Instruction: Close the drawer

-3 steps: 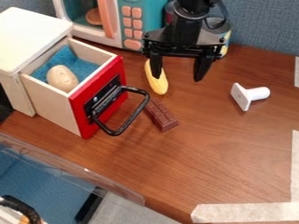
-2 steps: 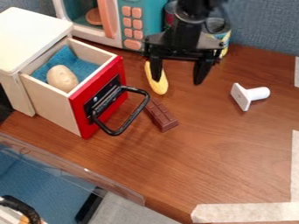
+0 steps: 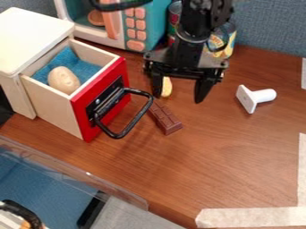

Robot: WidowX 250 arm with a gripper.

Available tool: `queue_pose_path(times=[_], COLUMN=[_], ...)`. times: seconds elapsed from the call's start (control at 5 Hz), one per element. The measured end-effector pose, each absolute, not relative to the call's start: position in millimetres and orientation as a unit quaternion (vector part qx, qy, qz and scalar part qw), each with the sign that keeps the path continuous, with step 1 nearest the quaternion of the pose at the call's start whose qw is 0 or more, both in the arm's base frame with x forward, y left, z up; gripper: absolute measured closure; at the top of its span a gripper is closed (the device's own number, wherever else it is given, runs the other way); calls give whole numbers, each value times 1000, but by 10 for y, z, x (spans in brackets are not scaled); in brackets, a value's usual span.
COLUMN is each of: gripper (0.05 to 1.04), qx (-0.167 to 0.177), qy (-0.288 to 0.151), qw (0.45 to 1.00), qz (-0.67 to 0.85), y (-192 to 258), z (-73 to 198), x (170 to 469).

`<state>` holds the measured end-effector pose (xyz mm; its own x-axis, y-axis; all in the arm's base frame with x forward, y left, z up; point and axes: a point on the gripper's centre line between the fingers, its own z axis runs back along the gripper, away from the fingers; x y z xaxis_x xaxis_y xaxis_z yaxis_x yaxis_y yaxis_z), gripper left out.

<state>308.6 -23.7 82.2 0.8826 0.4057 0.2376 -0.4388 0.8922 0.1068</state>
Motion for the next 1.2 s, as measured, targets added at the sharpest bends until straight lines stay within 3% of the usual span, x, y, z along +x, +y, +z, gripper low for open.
queue_pose_path(times=[0.4, 1.2], gripper=[84, 84], qx=[62, 92], qy=[-94, -104], qw=[974, 972], qz=[196, 191], y=[-276, -37], z=[708, 491], x=[2944, 2830])
